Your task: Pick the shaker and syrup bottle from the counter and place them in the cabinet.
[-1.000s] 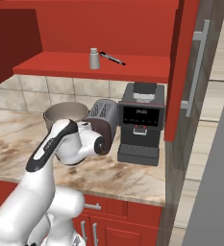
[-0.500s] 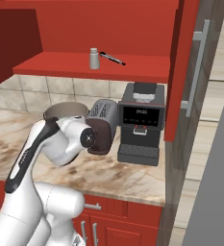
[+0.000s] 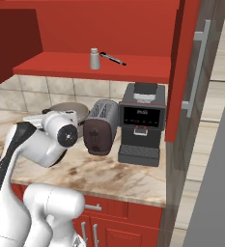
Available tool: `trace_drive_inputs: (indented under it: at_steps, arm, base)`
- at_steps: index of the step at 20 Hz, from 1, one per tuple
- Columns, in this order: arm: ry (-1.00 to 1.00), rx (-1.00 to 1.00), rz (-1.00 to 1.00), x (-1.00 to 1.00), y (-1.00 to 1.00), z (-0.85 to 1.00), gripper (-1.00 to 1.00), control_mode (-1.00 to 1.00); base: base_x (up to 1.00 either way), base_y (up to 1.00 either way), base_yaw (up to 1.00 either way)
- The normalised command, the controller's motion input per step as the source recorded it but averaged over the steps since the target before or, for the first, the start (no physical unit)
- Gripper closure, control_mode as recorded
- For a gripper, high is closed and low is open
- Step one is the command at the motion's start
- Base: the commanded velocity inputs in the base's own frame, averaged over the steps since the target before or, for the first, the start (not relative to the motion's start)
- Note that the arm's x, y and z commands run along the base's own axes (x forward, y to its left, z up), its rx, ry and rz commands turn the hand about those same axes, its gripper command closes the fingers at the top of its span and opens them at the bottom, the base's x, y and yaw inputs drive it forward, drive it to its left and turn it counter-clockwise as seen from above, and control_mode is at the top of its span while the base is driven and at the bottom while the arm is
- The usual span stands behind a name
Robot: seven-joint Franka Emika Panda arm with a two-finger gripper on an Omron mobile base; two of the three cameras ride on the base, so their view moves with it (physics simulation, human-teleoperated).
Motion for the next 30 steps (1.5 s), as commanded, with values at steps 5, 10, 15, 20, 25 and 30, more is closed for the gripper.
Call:
trace_drive_inputs:
  at_steps: [5,10,15,20,25,30]
  arm:
    - [0.00,0.00,-0.13,-0.29,0.00,0.53,1.00,-1.00]
    - [0.00,0.00,-0.12,-0.30,0.00,0.44,1.00,-1.00]
    - [0.01,-0.01,-0.11,-0.16,-0.18,0.18,1.00,-1.00]
    - [0.00,-0.02,-0.08,-0.03,-0.27,0.04,1.00,-1.00]
    - [0.00,-0.01,-0.06,-0.18,-0.04,0.30,1.00,-1.00]
    - [-0.03,-0.02,-0.04,-0.29,0.01,0.36,1.00,-1.00]
  base:
    - [0.00,0.00,0.00]
    - [0.00,0.00,0.00]
    - [0.00,0.00,0.00]
    - [0.00,0.00,0.00]
    - [0.00,0.00,0.00]
    - [0.00,0.00,0.00]
